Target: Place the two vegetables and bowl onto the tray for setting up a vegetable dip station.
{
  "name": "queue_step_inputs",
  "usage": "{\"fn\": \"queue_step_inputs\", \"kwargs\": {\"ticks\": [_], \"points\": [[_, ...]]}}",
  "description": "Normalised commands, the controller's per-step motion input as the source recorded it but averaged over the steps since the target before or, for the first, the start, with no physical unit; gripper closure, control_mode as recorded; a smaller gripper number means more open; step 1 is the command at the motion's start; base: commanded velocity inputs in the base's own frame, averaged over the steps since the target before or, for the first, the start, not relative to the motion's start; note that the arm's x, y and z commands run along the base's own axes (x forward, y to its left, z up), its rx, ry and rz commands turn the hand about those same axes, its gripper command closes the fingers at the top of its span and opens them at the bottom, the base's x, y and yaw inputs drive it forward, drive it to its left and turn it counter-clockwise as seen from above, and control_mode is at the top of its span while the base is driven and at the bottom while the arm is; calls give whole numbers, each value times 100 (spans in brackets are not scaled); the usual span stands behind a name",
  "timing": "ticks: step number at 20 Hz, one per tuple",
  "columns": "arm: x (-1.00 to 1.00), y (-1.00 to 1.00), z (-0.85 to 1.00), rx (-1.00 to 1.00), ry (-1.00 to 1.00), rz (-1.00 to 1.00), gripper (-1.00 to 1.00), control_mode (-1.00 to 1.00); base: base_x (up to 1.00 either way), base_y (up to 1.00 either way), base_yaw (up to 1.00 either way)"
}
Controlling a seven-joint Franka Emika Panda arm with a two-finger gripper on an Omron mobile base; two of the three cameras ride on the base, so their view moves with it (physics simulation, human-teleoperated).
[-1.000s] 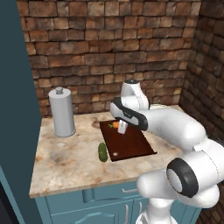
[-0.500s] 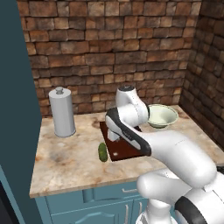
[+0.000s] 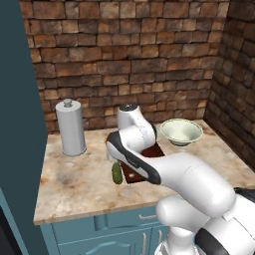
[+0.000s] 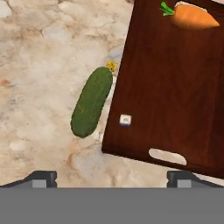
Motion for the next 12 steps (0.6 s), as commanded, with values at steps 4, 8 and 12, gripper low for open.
{"fn": "queue_step_inputs", "kwargs": {"ticks": [4, 8, 12], "points": [[14, 23, 0, 1, 0, -11, -100, -100, 0, 0, 0], [6, 8, 0, 10, 0, -14, -100, -100, 0, 0, 0], [0, 1, 0, 11, 0, -16, -100, -100, 0, 0, 0]]}}
